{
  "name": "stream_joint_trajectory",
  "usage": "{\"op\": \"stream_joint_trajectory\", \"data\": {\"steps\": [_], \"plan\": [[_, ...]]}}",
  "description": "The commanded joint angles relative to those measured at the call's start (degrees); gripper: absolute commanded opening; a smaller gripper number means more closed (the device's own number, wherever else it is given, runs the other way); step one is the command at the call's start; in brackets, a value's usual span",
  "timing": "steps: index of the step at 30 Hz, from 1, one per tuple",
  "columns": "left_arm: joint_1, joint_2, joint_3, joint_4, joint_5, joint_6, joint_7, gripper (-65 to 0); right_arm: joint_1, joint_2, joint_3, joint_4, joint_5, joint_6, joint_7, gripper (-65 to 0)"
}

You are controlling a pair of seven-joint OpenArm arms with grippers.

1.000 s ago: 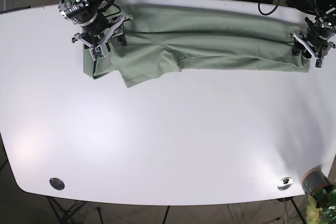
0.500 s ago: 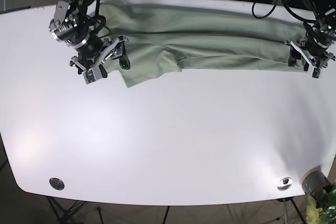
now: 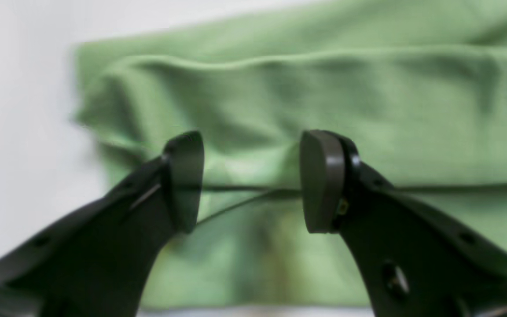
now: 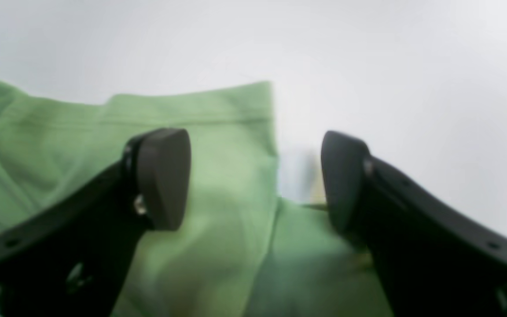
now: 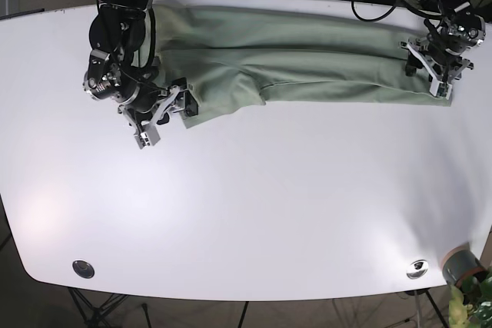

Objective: Fold the T-shirt properly

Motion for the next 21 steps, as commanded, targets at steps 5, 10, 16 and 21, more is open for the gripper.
{"op": "stream_joint_trajectory", "data": {"steps": [5,10,16,21], "plan": [[-0.4,-1.2,-1.2,-1.9,-0.2,0.0,-1.0,-33.2,1.6,0.6,-5.3,-2.6,0.5,-0.06,2.0,-20.6],[-0.4,-1.2,-1.2,-2.2,-0.2,0.0,-1.1,-33.2,1.7,0.6,-6.9,-5.9,0.5,-0.15,4.5,-24.1],[-0.4,-1.2,-1.2,-2.3,-0.1,0.0,-1.1,-33.2,1.6,0.4,-6.9,-6.0,1.1,-0.15,4.6,-57.7],[-0.4,-1.2,-1.2,-2.3,-0.1,0.0,-1.1,-33.2,-0.2,0.3,-6.6,1.1,1.2,-0.06,4.6,-62.1]]}}
